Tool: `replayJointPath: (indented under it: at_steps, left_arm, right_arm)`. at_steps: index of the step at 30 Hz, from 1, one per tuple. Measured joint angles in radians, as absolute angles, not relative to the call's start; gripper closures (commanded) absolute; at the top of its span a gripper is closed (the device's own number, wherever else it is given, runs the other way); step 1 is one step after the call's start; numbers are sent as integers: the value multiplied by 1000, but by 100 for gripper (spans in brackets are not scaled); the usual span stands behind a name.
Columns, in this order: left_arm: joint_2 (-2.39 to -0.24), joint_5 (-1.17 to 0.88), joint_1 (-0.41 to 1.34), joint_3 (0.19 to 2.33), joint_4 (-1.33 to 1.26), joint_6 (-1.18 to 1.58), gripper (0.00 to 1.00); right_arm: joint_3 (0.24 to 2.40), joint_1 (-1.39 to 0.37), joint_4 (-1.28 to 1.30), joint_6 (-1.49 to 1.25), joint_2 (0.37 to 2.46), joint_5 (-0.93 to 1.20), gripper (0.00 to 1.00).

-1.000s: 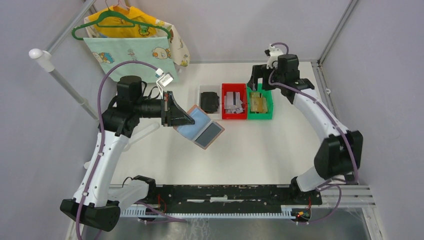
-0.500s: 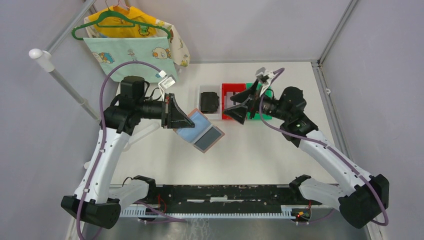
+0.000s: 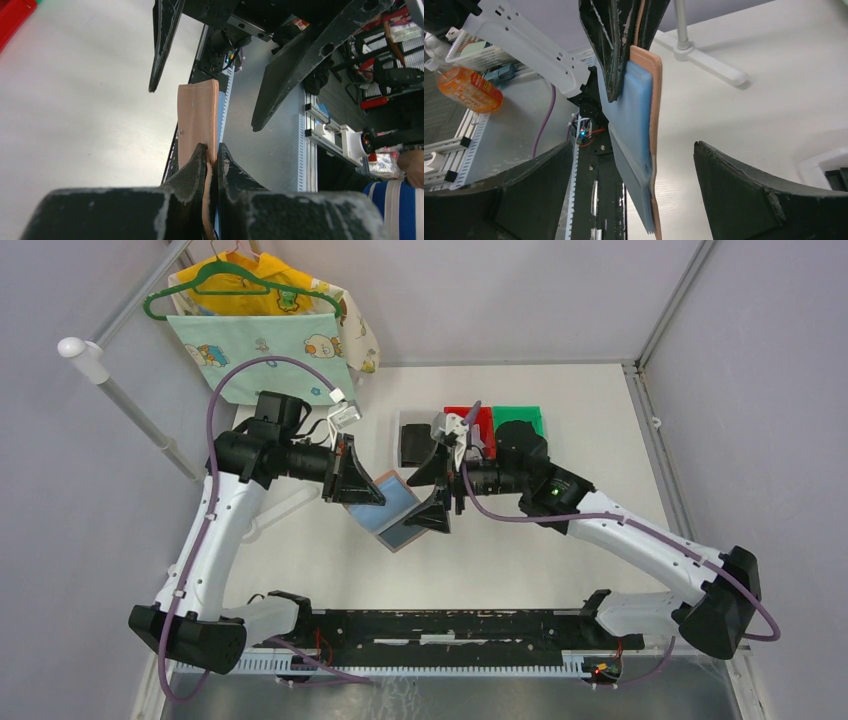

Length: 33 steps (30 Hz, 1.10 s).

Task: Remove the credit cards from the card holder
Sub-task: Remove the credit card from the card holder.

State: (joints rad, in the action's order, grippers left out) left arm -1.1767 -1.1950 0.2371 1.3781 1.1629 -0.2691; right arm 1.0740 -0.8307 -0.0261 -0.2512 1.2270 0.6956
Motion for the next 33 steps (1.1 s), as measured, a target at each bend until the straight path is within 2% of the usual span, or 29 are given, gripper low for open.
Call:
replayJointPath:
  at_steps: [12,14,22,26,27,30,33]
  left_arm:
    - [-1203,-1190,237,1420,1344,-462,98]
    - [-1207,-1192,237,1435,1381,-498,98]
    - [-1213,-1203,237,1449,1448,-567,96]
    - [-1215,-1200,237,1462,1444,-563,86]
    - [-1214,-1198,238,1463,1438,-553,77]
    - [-1205,-1179,238,1464,1391,-504,44]
    - [-1188,-1154,238,1463,1298,-424,32]
  right_arm:
    - [1123,-897,90,-181,1303,699,27]
    - [1130,-897,97,-176,1309,699,33]
    - [1146,-906,57,-220,1329,765,70]
    - [1146,-930,6,-264,1340,786,92]
    - [1145,-933,-6,-277,1341,786,98]
    - [1144,-933,-25,-311,1342,784,100]
    - [1143,-928,-58,-363,1344,775,100]
